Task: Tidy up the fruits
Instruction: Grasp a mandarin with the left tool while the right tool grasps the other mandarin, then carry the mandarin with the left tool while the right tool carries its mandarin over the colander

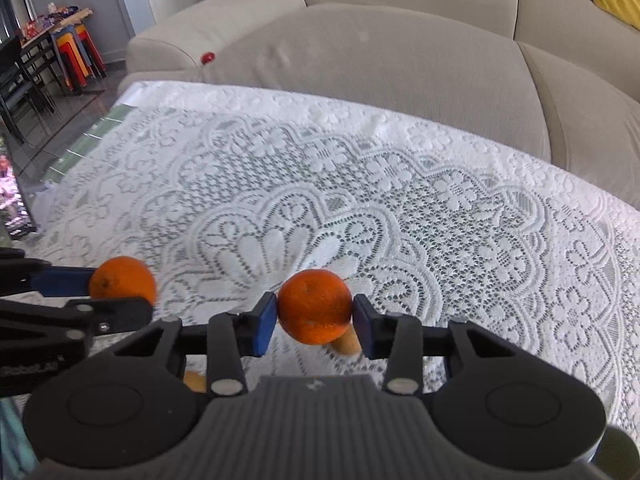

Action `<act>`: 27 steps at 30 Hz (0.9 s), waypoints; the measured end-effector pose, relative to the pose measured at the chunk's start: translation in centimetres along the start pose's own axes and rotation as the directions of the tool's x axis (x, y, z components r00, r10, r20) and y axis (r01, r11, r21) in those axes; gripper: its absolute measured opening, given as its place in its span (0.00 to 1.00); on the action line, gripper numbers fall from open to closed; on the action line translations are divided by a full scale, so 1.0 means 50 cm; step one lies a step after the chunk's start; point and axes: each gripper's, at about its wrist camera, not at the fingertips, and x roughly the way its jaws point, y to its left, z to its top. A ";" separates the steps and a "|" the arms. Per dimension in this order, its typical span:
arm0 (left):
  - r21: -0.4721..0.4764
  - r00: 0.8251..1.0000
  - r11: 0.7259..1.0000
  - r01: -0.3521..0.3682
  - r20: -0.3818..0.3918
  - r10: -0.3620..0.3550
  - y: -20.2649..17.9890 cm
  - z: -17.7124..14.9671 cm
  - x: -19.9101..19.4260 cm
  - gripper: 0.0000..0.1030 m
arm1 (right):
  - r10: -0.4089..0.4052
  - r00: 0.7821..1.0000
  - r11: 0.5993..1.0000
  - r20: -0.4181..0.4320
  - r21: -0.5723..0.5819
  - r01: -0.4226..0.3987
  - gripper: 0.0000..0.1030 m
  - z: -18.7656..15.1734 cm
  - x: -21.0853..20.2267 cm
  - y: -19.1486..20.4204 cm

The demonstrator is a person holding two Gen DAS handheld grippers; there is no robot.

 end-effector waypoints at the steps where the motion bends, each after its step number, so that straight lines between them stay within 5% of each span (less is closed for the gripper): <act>1: 0.004 1.000 1.000 0.000 0.005 0.000 -0.006 -0.001 -0.011 0.49 | 0.005 1.000 1.000 0.006 0.002 -0.005 0.38 -0.003 -0.015 0.002; 15: 0.045 0.998 0.998 0.052 0.036 -0.053 -0.117 -0.043 -0.125 0.49 | 0.003 0.996 0.999 0.093 0.053 -0.008 0.37 -0.117 -0.234 -0.015; 27: 0.139 0.989 0.980 0.145 -0.006 -0.145 -0.240 -0.092 -0.147 0.49 | -0.058 0.993 0.991 0.100 0.123 0.045 0.37 -0.239 -0.335 -0.095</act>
